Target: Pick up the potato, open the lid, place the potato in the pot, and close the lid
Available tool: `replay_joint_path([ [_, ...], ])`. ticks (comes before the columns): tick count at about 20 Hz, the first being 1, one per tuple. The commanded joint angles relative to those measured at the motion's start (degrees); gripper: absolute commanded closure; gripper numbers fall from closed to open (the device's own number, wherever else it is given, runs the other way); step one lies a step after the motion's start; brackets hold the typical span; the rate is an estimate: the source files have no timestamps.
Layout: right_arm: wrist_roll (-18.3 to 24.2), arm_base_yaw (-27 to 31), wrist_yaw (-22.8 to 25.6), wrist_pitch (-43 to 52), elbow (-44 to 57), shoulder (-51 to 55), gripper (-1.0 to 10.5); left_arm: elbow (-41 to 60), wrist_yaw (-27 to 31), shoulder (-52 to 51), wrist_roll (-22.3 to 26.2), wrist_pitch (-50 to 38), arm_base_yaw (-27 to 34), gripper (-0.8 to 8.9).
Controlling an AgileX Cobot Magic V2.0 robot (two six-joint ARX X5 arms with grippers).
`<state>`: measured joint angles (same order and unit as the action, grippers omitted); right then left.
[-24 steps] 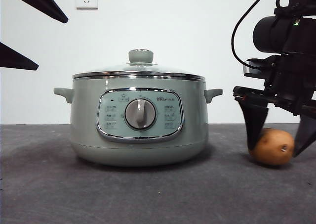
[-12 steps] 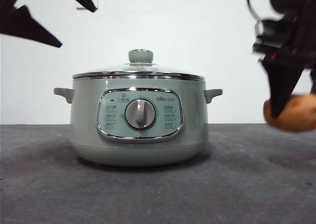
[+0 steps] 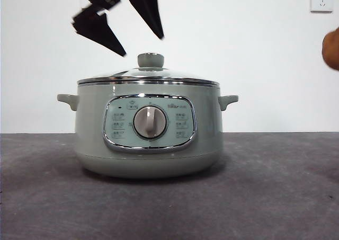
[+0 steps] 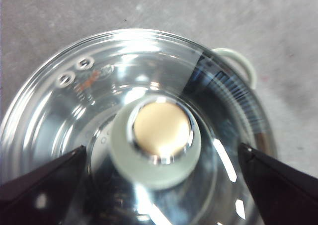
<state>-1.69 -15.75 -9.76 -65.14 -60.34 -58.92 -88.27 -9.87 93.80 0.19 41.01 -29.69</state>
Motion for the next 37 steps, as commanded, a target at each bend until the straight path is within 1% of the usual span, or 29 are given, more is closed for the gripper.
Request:
replay_joint_path([
  [1,0.5,0.0,-2.5,-0.5,-0.2,2.0,9.5,-1.3,1.5,2.6,1.8,-0.1,-1.1,0.92],
  [3,0.5,0.0,-3.8,-1.0,-0.2,3.4,9.5,-1.3,3.8,3.9,2.0,-0.4,-2.0,0.92],
  [6,0.6,0.0,-3.8,-1.2,-0.2,4.5,9.5,-1.3,6.7,5.1,2.0,-0.6,-2.8,0.95],
  [8,2.8,0.0,-4.5,-1.1,-0.2,4.6,9.5,-1.3,8.2,5.7,2.0,-1.1,-3.2,0.97],
  [9,4.5,0.0,-5.6,-1.0,-0.2,4.6,9.5,-1.3,8.5,5.8,2.0,-1.3,-3.3,1.28],
  [11,6.8,0.0,-8.4,-0.6,-0.2,4.6,9.5,-1.3,8.4,5.8,2.0,-2.0,-3.4,2.94],
  [12,7.7,0.0,-9.9,-0.4,-0.2,4.6,9.5,-1.3,8.4,5.8,2.0,-2.3,-3.4,3.57],
  [13,8.5,0.0,-11.3,-0.2,-0.2,4.6,9.5,-1.3,8.4,5.8,2.0,-2.4,-3.4,4.04],
  [14,9.5,0.0,-12.8,0.4,-0.2,4.7,9.5,-1.3,8.5,5.8,2.0,-2.6,-3.4,4.30],
  [15,11.1,0.0,-15.6,1.2,-0.2,4.8,9.5,-1.3,8.5,5.8,2.0,-2.8,-3.4,4.53],
  [16,11.4,0.0,-18.1,2.7,-0.2,4.8,9.5,-1.3,8.5,5.8,2.0,-3.0,-3.4,4.90],
  [17,11.0,0.0,-19.4,4.0,-0.2,4.8,9.5,-1.3,8.4,5.8,2.0,-3.1,-3.4,5.39],
  [19,10.7,0.0,-19.4,5.0,-0.2,4.8,9.5,-1.3,8.4,5.8,2.0,-3.0,-3.4,5.99],
  [20,10.7,0.0,-19.4,5.0,-0.2,4.8,9.5,-1.3,8.4,5.8,2.0,-3.0,-3.4,6.10],
  [23,10.7,0.0,-19.4,4.8,-0.2,4.8,9.5,-1.3,8.4,5.8,2.7,-2.9,-3.4,7.36],
  [24,10.7,0.0,-19.4,4.7,-0.2,4.8,9.5,-1.3,8.5,5.9,3.0,-3.0,-3.4,7.93],
  [25,10.7,0.0,-19.4,4.7,-0.2,4.8,9.5,-1.3,8.5,5.9,3.2,-3.0,-3.4,8.25],
  [27,10.7,0.0,-19.4,4.6,-0.2,4.8,9.5,-1.3,10.0,5.9,3.3,-3.5,-3.4,8.22],
  [32,10.9,0.0,-19.4,4.0,-0.2,4.8,9.5,-1.3,10.0,4.9,3.3,-3.8,-3.4,8.22],
  [37,11.2,0.0,-19.5,6.1,-0.2,4.8,9.5,-2.5,9.9,0.3,3.3,-3.3,-3.4,8.22],
])
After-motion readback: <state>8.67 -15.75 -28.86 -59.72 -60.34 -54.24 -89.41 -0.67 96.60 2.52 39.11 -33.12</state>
